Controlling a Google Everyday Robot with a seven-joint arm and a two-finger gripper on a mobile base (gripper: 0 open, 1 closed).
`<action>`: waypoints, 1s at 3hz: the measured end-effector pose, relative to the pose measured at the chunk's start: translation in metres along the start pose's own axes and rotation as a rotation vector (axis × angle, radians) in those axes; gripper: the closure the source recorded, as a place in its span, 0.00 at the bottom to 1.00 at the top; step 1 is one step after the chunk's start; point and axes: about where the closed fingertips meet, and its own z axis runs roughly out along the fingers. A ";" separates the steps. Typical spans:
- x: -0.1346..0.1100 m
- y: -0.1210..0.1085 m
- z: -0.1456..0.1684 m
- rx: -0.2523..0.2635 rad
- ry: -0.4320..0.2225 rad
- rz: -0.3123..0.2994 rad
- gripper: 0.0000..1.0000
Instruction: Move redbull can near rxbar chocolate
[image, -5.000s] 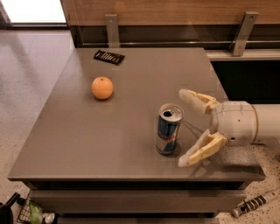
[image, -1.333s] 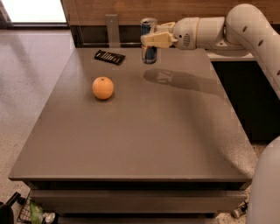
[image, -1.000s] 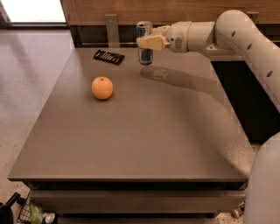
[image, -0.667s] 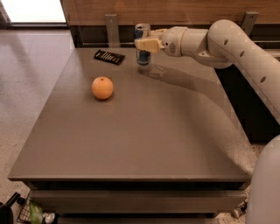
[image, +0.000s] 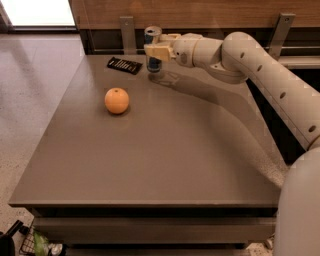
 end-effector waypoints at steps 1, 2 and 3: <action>0.012 0.006 0.013 -0.028 0.054 0.001 1.00; 0.028 0.010 0.020 -0.052 0.081 0.026 1.00; 0.043 0.013 0.017 -0.057 0.073 0.062 1.00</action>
Offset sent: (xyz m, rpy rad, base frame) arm 0.0063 0.0169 -0.0384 -0.0695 0.0975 0.0470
